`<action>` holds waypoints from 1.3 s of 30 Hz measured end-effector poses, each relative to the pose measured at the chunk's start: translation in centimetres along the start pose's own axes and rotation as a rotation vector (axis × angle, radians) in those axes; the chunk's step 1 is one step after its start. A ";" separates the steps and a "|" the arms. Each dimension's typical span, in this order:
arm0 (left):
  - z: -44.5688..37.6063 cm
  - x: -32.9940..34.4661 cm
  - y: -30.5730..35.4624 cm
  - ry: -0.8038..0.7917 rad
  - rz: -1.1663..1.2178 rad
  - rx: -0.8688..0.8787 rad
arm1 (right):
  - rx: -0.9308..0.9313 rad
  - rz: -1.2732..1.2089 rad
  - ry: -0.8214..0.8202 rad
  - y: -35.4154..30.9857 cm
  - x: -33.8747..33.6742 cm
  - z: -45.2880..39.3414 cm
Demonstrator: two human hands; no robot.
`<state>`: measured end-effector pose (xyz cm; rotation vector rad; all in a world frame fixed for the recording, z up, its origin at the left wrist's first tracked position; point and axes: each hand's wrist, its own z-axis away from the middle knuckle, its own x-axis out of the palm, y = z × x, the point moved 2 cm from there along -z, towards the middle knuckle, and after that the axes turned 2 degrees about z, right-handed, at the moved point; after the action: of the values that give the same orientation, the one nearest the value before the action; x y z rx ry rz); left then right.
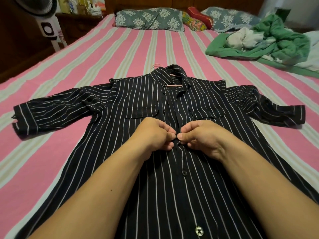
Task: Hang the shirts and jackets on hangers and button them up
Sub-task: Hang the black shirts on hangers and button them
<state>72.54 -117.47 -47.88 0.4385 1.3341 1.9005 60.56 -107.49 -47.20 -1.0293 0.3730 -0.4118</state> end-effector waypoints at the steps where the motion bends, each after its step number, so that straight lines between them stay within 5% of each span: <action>1: 0.0 0.1 0.0 0.009 -0.011 0.006 | 0.001 -0.012 -0.001 0.0 0.1 0.0; 13: -0.3 0.3 -0.2 0.099 -0.130 0.066 | 0.016 -0.119 -0.072 -0.1 0.2 0.4; 22: 0.4 -0.2 0.3 0.000 0.004 -0.005 | 0.025 -0.080 -0.120 -0.3 0.1 0.9; 27: 0.2 0.1 -0.1 0.104 -0.019 0.042 | -0.008 -0.028 -0.065 -0.5 -0.1 1.1; 35: 0.2 0.1 0.2 0.127 0.080 -0.005 | -0.137 0.156 -0.030 -0.3 0.4 0.6; 39: 0.4 0.0 0.3 0.122 0.015 0.000 | -0.299 0.537 0.093 -0.2 0.7 0.0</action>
<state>72.65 -117.26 -47.45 0.3378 1.4127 1.9662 61.14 -107.88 -47.08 -1.1510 0.7880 0.0841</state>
